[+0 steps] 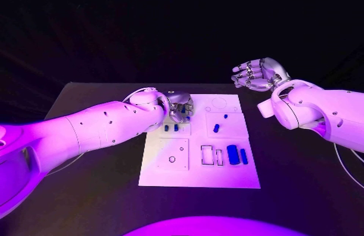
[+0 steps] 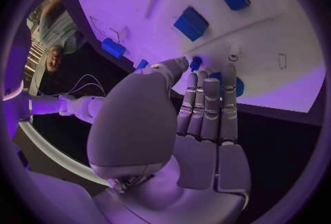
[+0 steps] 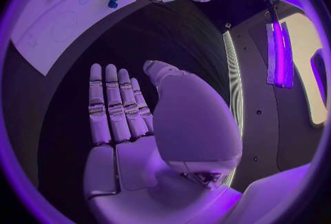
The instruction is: Assemble the parts on the task board
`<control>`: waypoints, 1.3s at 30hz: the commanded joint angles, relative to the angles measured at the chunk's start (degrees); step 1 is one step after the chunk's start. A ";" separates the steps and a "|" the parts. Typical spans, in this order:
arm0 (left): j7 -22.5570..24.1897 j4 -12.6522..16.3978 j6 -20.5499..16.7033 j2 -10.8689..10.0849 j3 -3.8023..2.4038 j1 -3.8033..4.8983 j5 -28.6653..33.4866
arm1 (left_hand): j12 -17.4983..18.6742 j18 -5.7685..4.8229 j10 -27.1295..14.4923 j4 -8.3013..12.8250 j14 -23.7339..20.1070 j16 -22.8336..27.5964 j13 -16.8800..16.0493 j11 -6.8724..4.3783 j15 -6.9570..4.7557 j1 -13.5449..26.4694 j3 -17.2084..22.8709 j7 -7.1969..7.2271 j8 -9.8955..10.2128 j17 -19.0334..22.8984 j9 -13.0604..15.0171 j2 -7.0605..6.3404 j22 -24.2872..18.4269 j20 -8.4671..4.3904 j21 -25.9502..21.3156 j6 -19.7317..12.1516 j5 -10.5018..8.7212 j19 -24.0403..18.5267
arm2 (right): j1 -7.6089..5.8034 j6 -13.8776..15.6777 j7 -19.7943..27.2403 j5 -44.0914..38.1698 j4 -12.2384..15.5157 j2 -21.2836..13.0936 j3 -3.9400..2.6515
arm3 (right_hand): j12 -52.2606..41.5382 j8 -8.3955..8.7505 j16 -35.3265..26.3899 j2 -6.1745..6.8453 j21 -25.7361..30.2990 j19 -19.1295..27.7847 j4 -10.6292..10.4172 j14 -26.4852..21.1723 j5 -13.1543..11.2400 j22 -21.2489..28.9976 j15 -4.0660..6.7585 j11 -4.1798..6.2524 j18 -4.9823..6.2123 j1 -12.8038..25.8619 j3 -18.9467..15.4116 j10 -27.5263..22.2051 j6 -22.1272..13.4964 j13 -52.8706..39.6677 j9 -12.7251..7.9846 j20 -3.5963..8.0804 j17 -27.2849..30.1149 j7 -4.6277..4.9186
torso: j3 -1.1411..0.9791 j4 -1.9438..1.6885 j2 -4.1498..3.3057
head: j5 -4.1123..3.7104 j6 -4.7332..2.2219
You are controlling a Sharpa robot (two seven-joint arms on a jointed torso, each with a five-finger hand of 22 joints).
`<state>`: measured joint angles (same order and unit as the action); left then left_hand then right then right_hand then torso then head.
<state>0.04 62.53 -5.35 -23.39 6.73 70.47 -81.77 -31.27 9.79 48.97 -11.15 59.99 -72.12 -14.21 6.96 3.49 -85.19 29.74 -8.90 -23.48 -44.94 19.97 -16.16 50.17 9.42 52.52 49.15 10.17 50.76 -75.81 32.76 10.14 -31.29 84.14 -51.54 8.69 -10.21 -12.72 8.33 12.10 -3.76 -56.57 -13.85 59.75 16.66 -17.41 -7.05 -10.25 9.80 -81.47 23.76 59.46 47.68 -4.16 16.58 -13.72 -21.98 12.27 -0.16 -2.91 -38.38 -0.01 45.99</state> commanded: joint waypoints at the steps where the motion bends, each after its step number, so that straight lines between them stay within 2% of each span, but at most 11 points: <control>1: -0.02 -0.49 1.51 0.36 -0.05 -0.07 -0.47 | 0.44 0.71 0.58 -0.02 0.49 -0.48 0.18 0.04 -0.09 0.19 0.57 0.07 0.40 -0.19 -0.16 0.18 0.19 -0.16 0.44 0.53 -0.16 -0.20 | 0.04 -0.35 0.85 0.27 0.12 0.07 -0.01 | 0.25 0.19 -0.31 0.05 0.16 0.42 -0.05 0.04 0.21 0.08 -0.48 -0.01 0.64 0.40 0.37 -0.36 -0.39 0.07 -0.05 0.04 0.07 1.76 | -0.04 0.06 0.02 | 0.05 0.12; 6: 0.13 -1.25 1.52 0.70 -0.05 -0.64 -0.83 | 0.49 0.71 0.89 0.20 0.89 -1.02 0.36 -0.04 -0.15 0.13 1.00 0.04 0.58 -0.51 -0.28 0.29 0.44 -0.22 0.70 0.73 -0.16 -0.18 | 0.05 -0.41 0.73 0.29 0.02 0.22 -0.01 | 0.25 0.19 -0.31 0.05 0.16 0.42 -0.05 0.04 0.21 0.08 -0.48 -0.01 0.64 0.40 0.37 -0.36 -0.39 0.07 -0.05 0.04 0.07 1.76 | 0.01 0.00 0.07 | 0.27 0.03; 9: 0.30 -1.69 1.20 0.88 -0.06 -1.14 -1.08 | 0.52 0.71 1.20 0.42 0.94 -1.30 0.52 -0.11 -0.21 0.09 1.37 -0.04 0.73 -0.41 -0.37 0.33 0.66 -0.27 0.93 0.89 -0.17 -0.19 | 0.05 -0.50 0.55 0.29 -0.09 0.35 -0.01 | 0.26 0.18 -0.33 0.04 0.15 0.43 -0.03 0.05 0.20 0.13 -0.49 -0.02 0.64 0.43 0.39 -0.38 -0.40 0.10 -0.05 0.03 0.10 1.77 | 0.12 -0.07 0.10 | 0.02 0.34; 15: 0.75 -2.40 0.78 1.11 -0.06 -1.56 -1.00 | 0.62 0.57 1.54 0.71 1.45 -1.90 0.75 -0.19 -0.30 0.06 1.88 -0.10 0.91 -0.85 -0.48 0.43 1.52 -0.35 1.77 1.16 -0.19 0.40 | 0.05 -0.63 0.40 0.29 -0.07 0.46 -0.01 | 0.25 0.16 -0.35 -0.01 0.14 0.42 0.00 0.08 0.20 0.21 -0.48 -0.02 0.65 0.47 0.45 -0.37 -0.39 0.13 -0.04 0.03 0.14 1.77 | -0.05 -0.04 -0.01 | 0.13 0.37; 20: 1.05 -2.44 0.89 1.19 -0.07 -1.66 -0.82 | 0.70 0.32 2.12 1.08 2.33 -2.80 1.03 -0.30 -0.40 0.14 2.51 -0.08 1.17 -1.67 -0.63 0.62 2.86 -0.45 3.09 1.49 -0.24 1.39 | 0.05 -0.77 0.37 0.29 -0.04 0.52 -0.01 | 0.22 0.12 -0.36 -0.06 0.12 0.41 0.04 0.14 0.22 0.30 -0.48 -0.01 0.66 0.50 0.52 -0.34 -0.36 0.16 -0.03 0.02 0.19 1.76 | -0.05 0.03 0.05 | 0.16 0.52; 29: 1.18 -2.34 1.68 1.27 -0.07 -1.71 -0.78 | 0.49 -0.39 4.56 2.50 6.52 -6.28 1.39 -1.04 -1.02 0.64 3.79 0.32 1.48 -6.00 -0.73 1.25 6.85 -0.91 7.06 3.33 -0.36 4.34 | 0.05 -1.09 0.30 0.29 0.05 0.56 -0.01 | 0.19 0.05 -0.39 -0.13 0.10 0.39 0.12 0.22 0.28 0.44 -0.46 0.01 0.68 0.56 0.63 -0.29 -0.31 0.21 -0.01 0.02 0.26 1.74 | -0.12 0.00 0.14 | 0.29 0.57; 39: 1.40 -2.15 2.34 1.37 -0.07 -1.74 -0.94 | 0.68 -0.60 5.12 2.99 7.35 -6.95 1.55 -1.24 -1.21 0.87 4.13 0.47 1.56 -6.65 -0.73 1.50 8.01 -1.08 8.18 4.10 -0.40 5.20 | 0.05 -1.35 0.26 0.26 0.22 0.54 -0.01 | 0.14 -0.04 -0.42 -0.16 0.07 0.35 0.20 0.30 0.29 0.61 -0.44 0.05 0.70 0.66 0.73 -0.22 -0.24 0.27 0.01 0.01 0.36 1.70 | -0.11 0.06 0.09 | 0.27 0.56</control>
<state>1.05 60.23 -5.65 -22.20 6.39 69.18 -82.38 -30.84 10.18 53.70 -8.36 66.97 -78.89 -12.79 5.72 2.45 -84.35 33.78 -8.40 -22.15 -51.51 19.29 -15.32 58.05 8.33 60.51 52.93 10.17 55.63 -75.78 32.46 9.99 -30.88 84.21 -51.04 8.69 -10.21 -12.73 8.11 12.06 -3.77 -56.57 -13.67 59.96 16.64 -16.86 -7.26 -10.24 9.78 -81.43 24.22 59.46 47.69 -3.95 16.59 -13.72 -21.71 12.27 -0.26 -2.87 -38.25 0.23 46.53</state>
